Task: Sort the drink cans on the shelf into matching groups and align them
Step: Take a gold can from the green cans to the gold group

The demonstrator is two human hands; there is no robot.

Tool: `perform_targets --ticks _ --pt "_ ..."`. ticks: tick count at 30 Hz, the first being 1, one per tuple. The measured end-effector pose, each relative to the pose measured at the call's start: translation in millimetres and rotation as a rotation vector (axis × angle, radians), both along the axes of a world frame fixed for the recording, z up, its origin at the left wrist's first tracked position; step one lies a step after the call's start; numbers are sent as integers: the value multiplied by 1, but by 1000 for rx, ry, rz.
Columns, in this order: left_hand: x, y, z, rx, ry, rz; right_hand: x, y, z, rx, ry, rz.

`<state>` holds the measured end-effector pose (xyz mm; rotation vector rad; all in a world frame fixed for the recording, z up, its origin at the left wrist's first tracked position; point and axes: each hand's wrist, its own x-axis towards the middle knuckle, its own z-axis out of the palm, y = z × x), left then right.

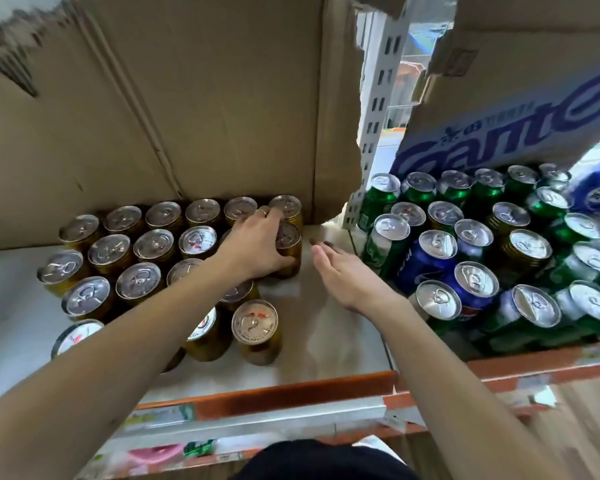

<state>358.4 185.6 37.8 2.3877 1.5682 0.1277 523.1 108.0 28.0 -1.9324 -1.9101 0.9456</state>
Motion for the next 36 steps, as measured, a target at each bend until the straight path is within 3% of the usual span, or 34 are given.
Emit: perform_targets --ticks 4,9,19,36 --pt "-1 -3 2 40 46 -13 1 -1 1 -2 -4 -4" --pt "-9 -10 6 165 -38 -55 9 -4 -2 52 -19 -62" --pt "2 -42 23 220 -80 -59 32 -40 47 367 -52 14" --pt "154 -152 40 368 -145 -30 214 -131 57 515 -118 6"
